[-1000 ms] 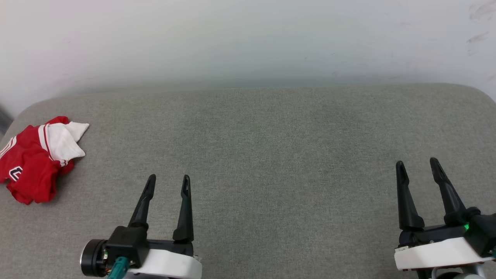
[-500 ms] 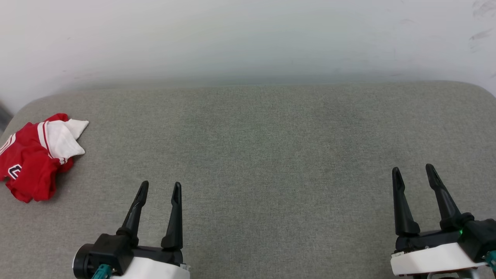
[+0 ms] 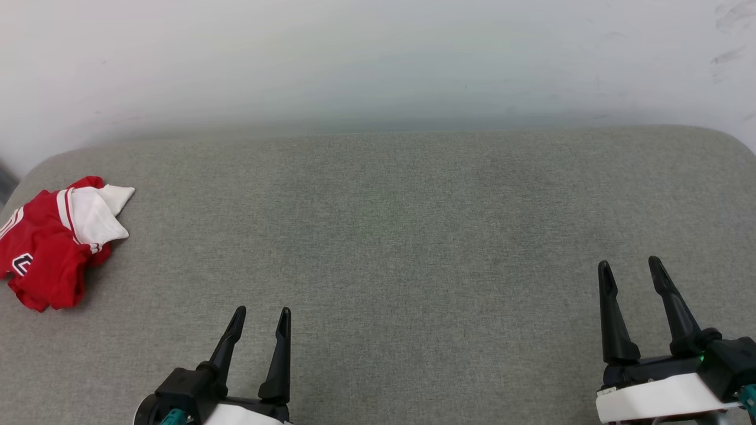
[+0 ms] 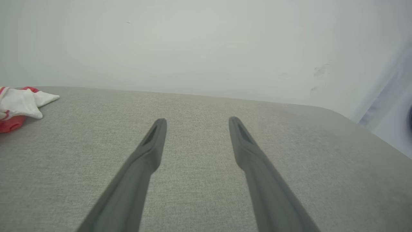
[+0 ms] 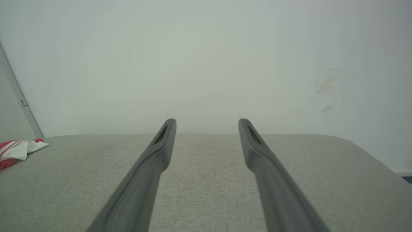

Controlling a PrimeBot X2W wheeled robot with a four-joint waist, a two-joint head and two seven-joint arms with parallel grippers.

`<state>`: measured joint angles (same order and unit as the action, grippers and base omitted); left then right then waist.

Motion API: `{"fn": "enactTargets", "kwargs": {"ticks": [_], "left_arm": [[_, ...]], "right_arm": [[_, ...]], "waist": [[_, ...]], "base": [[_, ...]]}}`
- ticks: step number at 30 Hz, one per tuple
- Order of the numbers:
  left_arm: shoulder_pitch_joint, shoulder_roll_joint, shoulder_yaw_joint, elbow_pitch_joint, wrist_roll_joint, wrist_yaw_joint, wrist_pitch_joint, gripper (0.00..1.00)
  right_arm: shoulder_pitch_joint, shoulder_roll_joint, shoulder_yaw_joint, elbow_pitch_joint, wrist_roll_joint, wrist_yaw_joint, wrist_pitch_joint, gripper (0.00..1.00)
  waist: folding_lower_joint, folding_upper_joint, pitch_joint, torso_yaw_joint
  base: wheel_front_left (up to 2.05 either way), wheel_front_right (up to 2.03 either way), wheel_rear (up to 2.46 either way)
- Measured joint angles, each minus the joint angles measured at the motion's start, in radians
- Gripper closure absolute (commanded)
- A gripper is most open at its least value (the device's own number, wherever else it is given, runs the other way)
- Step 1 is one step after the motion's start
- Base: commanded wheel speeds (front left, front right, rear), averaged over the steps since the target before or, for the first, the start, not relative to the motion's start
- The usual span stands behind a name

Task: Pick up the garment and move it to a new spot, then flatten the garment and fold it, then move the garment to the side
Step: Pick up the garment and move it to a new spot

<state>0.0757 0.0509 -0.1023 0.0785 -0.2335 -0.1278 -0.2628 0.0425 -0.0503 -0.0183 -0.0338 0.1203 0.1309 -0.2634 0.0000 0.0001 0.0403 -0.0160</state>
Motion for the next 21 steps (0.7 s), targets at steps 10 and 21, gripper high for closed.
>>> {"fn": "enactTargets", "kwargs": {"ticks": [10,21], "left_arm": [[-0.006,0.000,-0.002,0.001,-0.007,-0.001,0.000,0.00],[-0.019,0.000,0.003,0.010,-0.010,-0.001,0.000,0.00]], "right_arm": [[0.005,0.000,-0.006,0.007,0.012,0.000,0.000,0.00],[0.014,0.000,-0.003,0.020,0.019,0.000,0.000,0.00]], "waist": [[0.0000,0.0000,0.003,0.018],[0.0000,0.0000,0.010,0.128]], "base": [[0.00,0.00,0.00],[0.00,0.00,0.00]]}}
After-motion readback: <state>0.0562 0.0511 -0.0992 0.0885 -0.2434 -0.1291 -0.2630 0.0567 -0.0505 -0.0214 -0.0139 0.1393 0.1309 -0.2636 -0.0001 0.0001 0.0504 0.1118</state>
